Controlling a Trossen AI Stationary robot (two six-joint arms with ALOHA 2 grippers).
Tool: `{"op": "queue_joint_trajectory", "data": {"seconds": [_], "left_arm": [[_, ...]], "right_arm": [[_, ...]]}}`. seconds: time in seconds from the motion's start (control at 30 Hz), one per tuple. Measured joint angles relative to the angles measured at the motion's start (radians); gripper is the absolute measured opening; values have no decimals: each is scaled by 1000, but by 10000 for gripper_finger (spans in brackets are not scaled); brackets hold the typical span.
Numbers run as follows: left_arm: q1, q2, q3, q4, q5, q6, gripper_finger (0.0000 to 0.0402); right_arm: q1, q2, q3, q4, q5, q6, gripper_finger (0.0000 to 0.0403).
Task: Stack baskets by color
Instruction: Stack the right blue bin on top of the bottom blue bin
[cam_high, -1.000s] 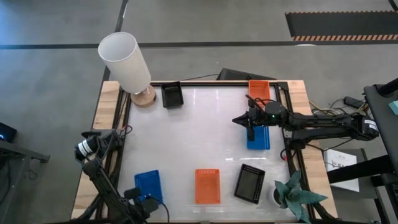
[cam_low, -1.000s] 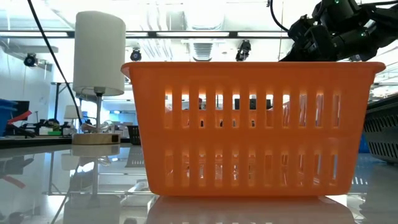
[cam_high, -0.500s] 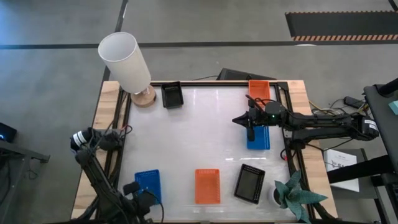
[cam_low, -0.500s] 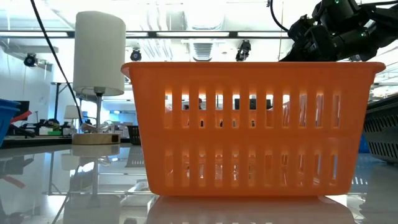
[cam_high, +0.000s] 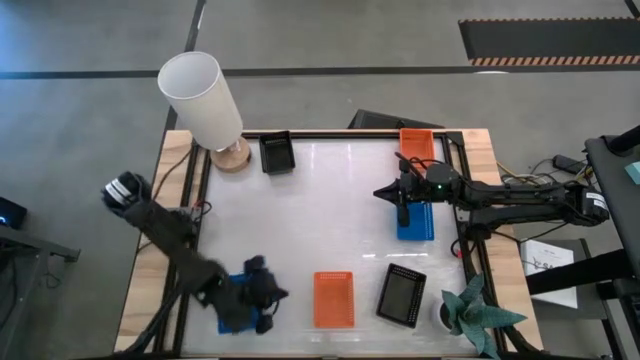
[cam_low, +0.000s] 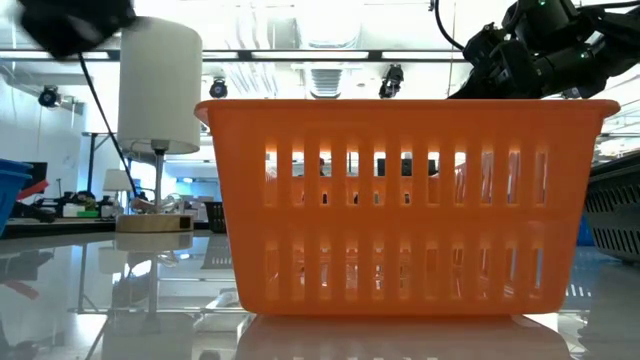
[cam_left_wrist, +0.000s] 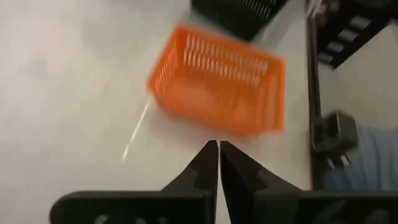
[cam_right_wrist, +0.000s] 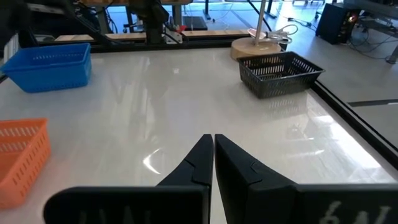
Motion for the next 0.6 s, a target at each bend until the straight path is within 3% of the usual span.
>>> {"op": "queue_joint_trajectory", "data": {"seconds": [0.33, 0.43, 0.6], "left_arm": [[328, -92, -455, 1023, 101, 704, 0], [427, -90, -530, 1175, 151, 794, 0], [556, -89, -613, 1294, 259, 828, 0]], "right_arm": [[0, 0, 0, -4, 0, -11, 9], [0, 0, 0, -5, 0, -3, 9], [0, 0, 0, -10, 0, 20, 10]]}}
